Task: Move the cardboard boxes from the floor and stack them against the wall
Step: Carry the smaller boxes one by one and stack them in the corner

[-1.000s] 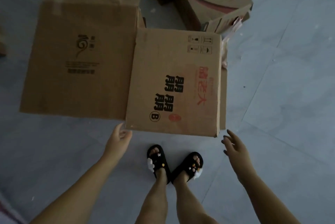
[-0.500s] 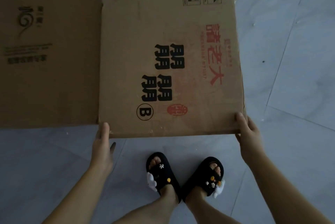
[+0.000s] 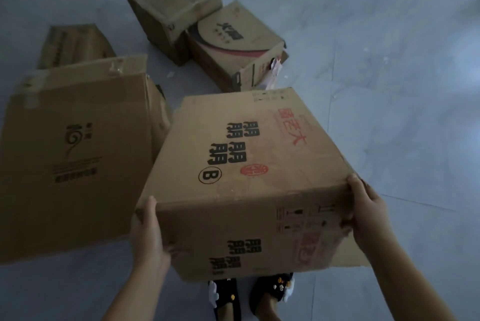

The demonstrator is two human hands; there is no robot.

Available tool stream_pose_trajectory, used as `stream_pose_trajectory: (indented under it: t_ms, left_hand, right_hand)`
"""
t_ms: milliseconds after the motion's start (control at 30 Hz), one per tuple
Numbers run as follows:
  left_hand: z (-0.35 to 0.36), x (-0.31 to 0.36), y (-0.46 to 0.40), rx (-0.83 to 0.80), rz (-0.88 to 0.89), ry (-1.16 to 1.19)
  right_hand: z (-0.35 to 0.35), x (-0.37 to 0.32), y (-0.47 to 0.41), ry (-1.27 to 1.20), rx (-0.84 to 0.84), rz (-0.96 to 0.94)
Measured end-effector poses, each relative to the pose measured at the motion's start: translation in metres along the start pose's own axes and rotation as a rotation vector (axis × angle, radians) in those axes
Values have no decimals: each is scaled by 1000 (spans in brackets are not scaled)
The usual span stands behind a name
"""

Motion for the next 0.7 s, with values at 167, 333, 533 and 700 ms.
stream_pose_trajectory:
  t_ms: [167, 333, 533, 700]
  left_hand:
    - [36, 60, 91, -155, 92, -93]
    - [82, 116, 184, -354, 219, -232]
    - [143, 145, 307, -675, 390, -261]
    - [200, 133, 406, -824, 440, -238]
  right_hand:
    - [-91, -57, 73, -40, 228, -39]
    - [-180, -104, 143, -184, 428, -68]
    - [-277, -130, 202, -340, 601, -193]
    - [-363, -143, 223, -433, 727, -279]
Point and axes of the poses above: each hand's wrist, its own y-axis away from the middle knuckle, its own z-axis out of the palm, x = y × z, the point moved 5 cm from there along -y, towards the middle knuckle, and after that the axes turned 2 degrees about -y, right-handed, at the moved point
